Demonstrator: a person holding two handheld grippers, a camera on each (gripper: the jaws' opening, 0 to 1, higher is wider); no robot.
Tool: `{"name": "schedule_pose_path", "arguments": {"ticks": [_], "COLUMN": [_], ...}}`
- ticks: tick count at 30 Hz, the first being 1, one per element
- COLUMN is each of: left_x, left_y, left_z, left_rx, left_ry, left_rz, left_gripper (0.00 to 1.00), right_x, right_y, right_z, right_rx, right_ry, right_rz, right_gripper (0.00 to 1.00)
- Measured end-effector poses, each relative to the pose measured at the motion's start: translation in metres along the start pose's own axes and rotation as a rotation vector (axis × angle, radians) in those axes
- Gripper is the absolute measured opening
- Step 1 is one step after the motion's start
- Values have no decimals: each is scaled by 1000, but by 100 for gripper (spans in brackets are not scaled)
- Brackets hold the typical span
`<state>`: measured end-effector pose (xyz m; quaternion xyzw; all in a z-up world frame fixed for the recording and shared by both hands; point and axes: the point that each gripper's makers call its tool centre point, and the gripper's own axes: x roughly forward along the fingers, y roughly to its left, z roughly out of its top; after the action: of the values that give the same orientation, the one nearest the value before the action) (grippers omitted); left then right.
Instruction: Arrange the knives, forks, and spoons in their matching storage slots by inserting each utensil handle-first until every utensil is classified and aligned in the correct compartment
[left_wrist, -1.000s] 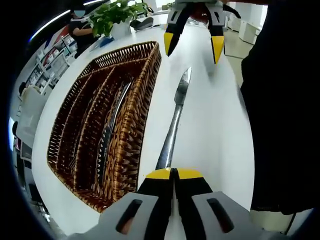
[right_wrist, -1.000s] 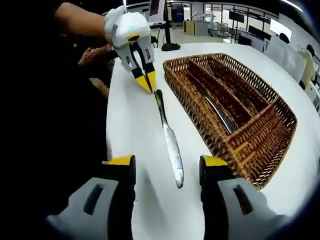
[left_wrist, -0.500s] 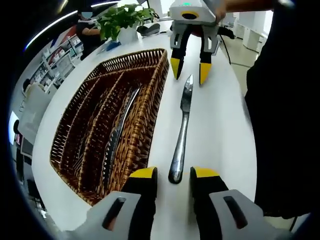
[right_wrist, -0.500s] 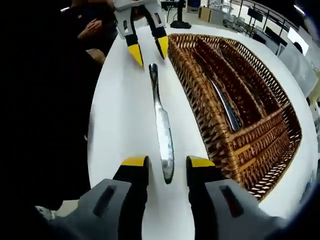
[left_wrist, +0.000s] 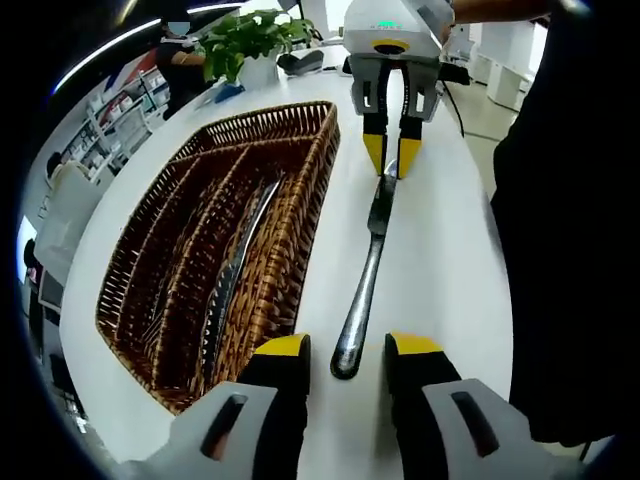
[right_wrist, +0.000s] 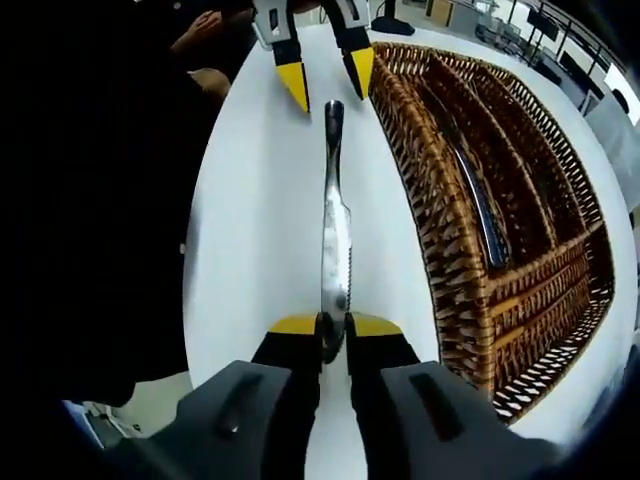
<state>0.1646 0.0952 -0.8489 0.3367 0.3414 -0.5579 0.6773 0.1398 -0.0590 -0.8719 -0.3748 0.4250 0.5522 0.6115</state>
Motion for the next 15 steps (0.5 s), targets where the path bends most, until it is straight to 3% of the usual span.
{"name": "schedule_pose_path", "arguments": {"ticks": [5, 10, 15], "left_x": [4, 11, 24], "left_y": [-1, -3, -8], "left_z": [1, 11, 13], "left_rx": [8, 29, 70], "left_ry": [0, -31, -12], "left_rz": [-10, -14, -41], "left_gripper": [30, 30, 29], "right_x": [-11, -28, -39], "right_y": [0, -4, -6], "right_z": [4, 13, 18], "right_rx": [6, -28, -51], "right_ry": [16, 20, 38], "right_rz": [-5, -22, -31], "right_gripper": [7, 7, 6]}}
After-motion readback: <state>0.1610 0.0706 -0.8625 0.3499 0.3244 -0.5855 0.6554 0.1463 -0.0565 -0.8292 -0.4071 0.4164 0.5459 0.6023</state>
